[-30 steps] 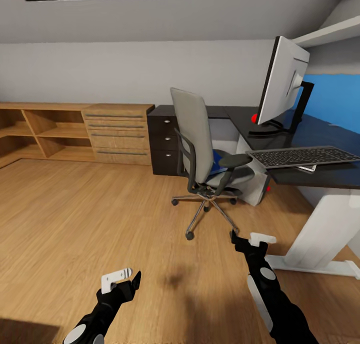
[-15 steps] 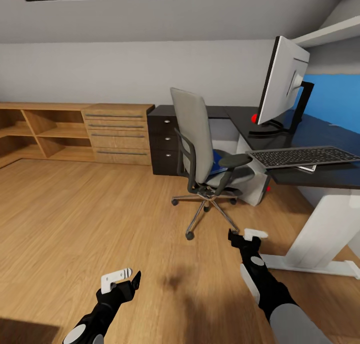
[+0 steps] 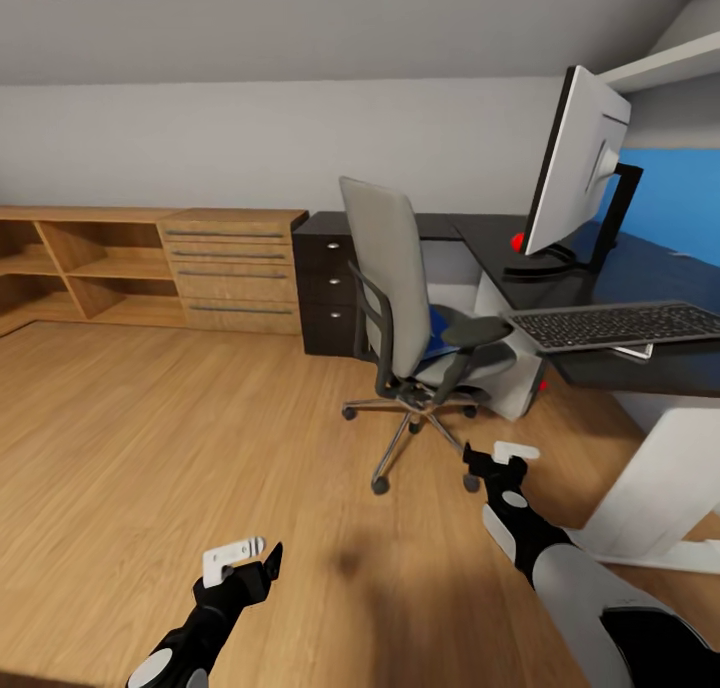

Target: In the bedroom, organize the workspace by keeping the computer under the desk, ensuring the monitor is on the desk, placing the keyboard on the desk next to the monitor, placing the mouse on the desk next to the keyboard, moving the folder from the swivel chair onto the desk next to the mouse, stacking the notebook on top of the folder with the pen on top of the notebook, and positioning the swivel chair next to the desk.

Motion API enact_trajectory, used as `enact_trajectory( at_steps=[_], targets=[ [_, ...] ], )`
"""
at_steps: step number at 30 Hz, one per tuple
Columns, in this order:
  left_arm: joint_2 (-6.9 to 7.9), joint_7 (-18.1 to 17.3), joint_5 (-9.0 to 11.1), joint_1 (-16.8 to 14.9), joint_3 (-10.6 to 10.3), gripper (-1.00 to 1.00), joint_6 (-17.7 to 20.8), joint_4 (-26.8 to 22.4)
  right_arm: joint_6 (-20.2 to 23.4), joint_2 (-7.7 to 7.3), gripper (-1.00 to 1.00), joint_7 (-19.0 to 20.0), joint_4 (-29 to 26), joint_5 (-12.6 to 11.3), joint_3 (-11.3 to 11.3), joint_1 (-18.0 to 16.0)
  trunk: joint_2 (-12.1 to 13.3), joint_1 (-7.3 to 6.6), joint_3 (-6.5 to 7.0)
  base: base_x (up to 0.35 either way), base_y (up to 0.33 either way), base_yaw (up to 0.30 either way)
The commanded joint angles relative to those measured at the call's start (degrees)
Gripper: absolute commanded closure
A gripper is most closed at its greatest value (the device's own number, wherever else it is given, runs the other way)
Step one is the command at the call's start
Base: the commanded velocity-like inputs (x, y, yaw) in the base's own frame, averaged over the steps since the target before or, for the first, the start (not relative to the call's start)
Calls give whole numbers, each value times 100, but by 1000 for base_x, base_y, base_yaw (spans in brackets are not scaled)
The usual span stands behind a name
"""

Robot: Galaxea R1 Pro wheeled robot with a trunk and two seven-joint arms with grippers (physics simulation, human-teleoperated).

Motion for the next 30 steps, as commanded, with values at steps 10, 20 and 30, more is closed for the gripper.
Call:
enact_trajectory(
  at_steps=[10,20,30],
  targets=[
    [-2,25,61,0,16,-100,25,-5,-507,-33,-100,-10,317,-95,-2,-34,-2,2,-4,247,-79,0],
    [-1,25,60,0,33,-100,24,23,-539,-35,-100,-9,297,-158,-151,-35,-2,2,-4,39,-31,0],
    [-1,25,55,0,35,-100,27,33,-763,-34,-100,14,293,-161,-146,-35,-2,2,-4,105,-5,0]
  ],
)
